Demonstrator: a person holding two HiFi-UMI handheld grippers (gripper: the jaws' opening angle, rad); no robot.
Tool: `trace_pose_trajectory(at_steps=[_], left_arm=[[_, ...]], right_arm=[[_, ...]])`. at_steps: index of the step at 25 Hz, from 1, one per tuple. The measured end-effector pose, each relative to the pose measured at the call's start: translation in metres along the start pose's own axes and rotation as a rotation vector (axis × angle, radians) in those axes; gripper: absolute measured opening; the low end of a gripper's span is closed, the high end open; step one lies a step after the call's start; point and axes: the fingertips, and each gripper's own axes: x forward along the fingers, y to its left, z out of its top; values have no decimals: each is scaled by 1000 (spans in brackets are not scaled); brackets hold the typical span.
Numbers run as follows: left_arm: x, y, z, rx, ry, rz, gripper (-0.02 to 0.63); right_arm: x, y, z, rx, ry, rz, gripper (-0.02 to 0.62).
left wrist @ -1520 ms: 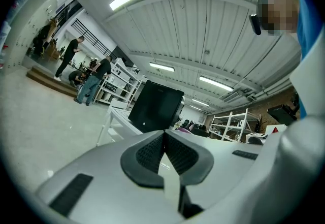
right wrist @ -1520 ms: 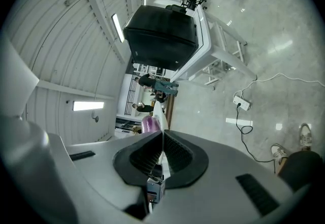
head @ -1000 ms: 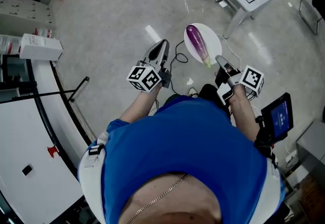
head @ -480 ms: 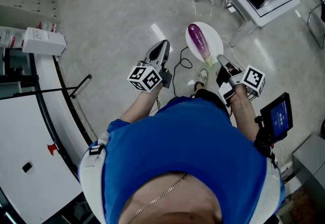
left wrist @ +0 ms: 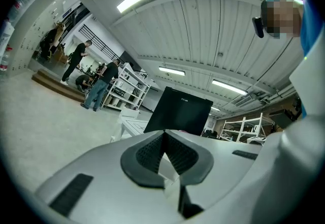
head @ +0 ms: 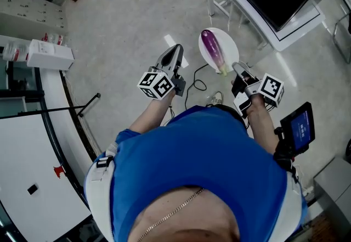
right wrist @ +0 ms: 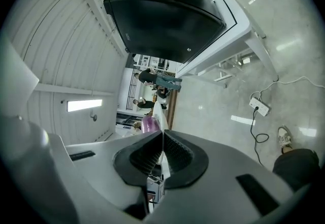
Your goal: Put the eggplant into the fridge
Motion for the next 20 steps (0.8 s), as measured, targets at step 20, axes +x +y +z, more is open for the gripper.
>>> trace_pose_trajectory(at_steps=[20], left_arm=[[185, 24, 51, 35, 37, -159, 8]], right_arm=[[52, 0, 127, 48, -137, -18, 11]])
